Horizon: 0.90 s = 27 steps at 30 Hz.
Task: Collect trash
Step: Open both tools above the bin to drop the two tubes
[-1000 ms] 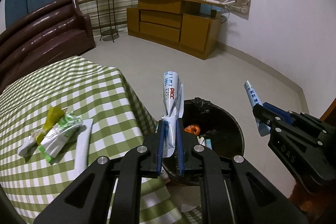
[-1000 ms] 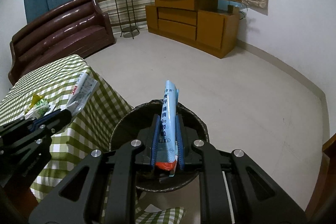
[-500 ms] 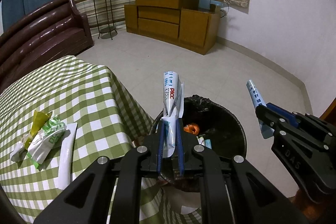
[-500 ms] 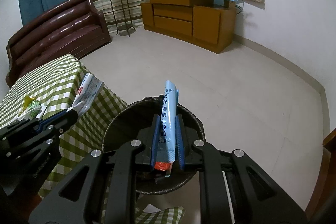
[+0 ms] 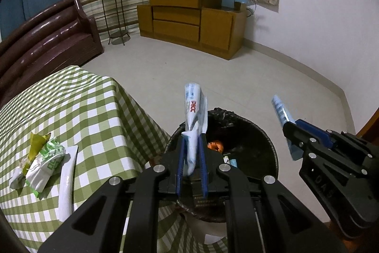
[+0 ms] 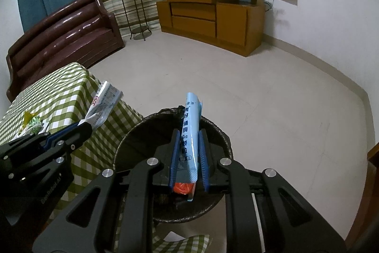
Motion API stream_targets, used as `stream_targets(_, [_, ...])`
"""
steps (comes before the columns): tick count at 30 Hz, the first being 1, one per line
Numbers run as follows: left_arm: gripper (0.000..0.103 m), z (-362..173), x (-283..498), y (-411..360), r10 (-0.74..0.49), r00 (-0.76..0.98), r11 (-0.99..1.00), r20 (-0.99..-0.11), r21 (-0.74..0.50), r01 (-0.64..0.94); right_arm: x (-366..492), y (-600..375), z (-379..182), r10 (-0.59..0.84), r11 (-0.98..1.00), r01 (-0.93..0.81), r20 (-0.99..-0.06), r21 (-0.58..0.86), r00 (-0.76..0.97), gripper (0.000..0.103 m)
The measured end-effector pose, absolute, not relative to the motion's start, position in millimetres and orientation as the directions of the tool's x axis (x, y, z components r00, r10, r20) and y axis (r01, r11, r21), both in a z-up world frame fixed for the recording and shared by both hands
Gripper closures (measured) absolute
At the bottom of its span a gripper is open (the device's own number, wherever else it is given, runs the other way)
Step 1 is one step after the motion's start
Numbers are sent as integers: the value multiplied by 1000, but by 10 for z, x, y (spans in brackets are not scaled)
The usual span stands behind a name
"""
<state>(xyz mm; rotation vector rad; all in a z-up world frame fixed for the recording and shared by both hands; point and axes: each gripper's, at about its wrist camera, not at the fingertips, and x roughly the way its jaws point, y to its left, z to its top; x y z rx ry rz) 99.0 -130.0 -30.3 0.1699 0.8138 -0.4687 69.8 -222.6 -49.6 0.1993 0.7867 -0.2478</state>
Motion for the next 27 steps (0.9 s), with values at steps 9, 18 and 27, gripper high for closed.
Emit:
stream_targets(9, [78,-292,1009,-1318,-329,590,885,-737,-23,464,681,-2245,-497,-151,950,300,-716,86,682,75])
stream_targets(18, [63,-284,988,-1326,-325,607,887,-725,-11,461,665,-2260,-473,-160,949,305,-711,80,685,70])
stream_targets(27, [56,-272,998,-1321,-320,614,891,-722,-10,453,643,-2294,-437,-173,946,315,-706,74,686,61])
